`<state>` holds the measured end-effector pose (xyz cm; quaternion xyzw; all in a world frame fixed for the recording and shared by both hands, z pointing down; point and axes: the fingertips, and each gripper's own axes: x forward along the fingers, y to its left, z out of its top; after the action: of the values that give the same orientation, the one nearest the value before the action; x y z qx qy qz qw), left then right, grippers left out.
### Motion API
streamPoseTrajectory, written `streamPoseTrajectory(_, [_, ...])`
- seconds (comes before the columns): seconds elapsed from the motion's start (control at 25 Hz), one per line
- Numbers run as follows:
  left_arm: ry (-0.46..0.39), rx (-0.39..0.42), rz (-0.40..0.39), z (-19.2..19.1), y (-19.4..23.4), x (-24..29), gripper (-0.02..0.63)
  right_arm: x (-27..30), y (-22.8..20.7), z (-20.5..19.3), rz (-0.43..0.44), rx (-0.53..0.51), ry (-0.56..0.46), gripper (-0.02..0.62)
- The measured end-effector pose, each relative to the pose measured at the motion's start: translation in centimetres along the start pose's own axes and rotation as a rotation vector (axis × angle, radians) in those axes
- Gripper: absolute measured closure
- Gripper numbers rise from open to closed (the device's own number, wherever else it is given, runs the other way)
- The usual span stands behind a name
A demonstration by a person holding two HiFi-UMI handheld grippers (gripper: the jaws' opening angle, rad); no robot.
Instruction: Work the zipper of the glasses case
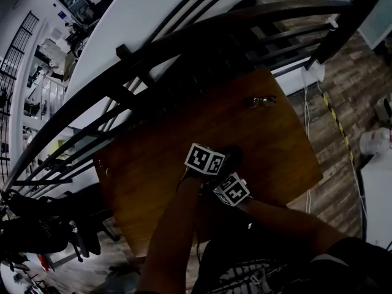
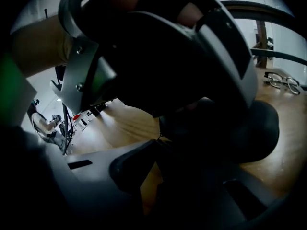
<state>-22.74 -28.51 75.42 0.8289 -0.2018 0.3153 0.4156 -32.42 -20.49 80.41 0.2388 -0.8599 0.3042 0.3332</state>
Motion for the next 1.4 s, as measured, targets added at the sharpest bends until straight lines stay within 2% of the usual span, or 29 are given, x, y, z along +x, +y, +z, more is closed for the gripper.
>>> streamPoseTrajectory(0.16, [-0.009, -0.020, -0.032, 0.1, 0.0, -0.4, 0.601, 0.9, 0.7, 1.0, -0.025, 0.072, -0.016, 0.595])
streamPoseTrajectory(0.28, [-0.014, -0.022, -0.029, 0.2, 0.2, -0.3, 0.601, 1.3, 1.3, 1.3, 0.030, 0.072, -0.015, 0.589])
streamPoseTrajectory(0.36, [-0.005, -0.027, -0.026, -0.1, 0.2, -0.1, 0.601, 0.8, 2.0, 1.3, 0.083, -0.042, -0.006, 0.589])
streamPoseTrajectory(0.44, [0.007, -0.038, -0.025, -0.2, 0.4, 0.0, 0.601, -0.6, 1.8, 1.2, 0.093, -0.165, 0.007, 0.589])
streamPoseTrajectory(0.56, [0.011, -0.043, -0.015, -0.1, 0.4, -0.1, 0.601, -3.4, 0.2, 0.1, 0.095, -0.271, 0.036, 0.589])
streamPoseTrajectory(0.72, [-0.014, 0.009, 0.040, -0.4, 0.5, 0.1, 0.601, -7.1, -2.8, 0.7, 0.049, -0.469, 0.016, 0.589])
streamPoseTrajectory(0.84, [-0.070, 0.076, 0.068, -0.6, 0.0, -0.2, 0.601, -8.6, -4.2, 2.2, 0.017, -0.667, 0.022, 0.589])
streamPoseTrajectory(0.92, [-0.131, 0.134, 0.114, -0.5, -0.3, -1.2, 0.601, -8.6, -4.4, 2.6, 0.016, -0.839, 0.056, 0.562])
streamPoseTrajectory(1.0, [-0.218, 0.167, 0.210, -0.8, -0.2, -3.2, 0.601, -8.2, -4.5, 2.1, 0.040, -0.974, 0.110, 0.510])
streamPoseTrajectory(1.12, [-0.319, 0.176, 0.396, -2.9, -0.2, -6.6, 0.601, -7.5, -4.8, 1.2, 0.072, -1.075, 0.189, 0.459])
streamPoseTrajectory(1.24, [-0.333, 0.134, 0.501, -7.6, -0.9, -8.1, 0.601, -6.7, -5.2, 0.5, 0.067, -1.148, 0.242, 0.431])
streamPoseTrajectory(1.4, [-0.318, 0.000, 0.538, -13.1, -1.2, -8.6, 0.600, -5.4, -6.7, 1.6, -0.015, -1.199, 0.257, 0.408])
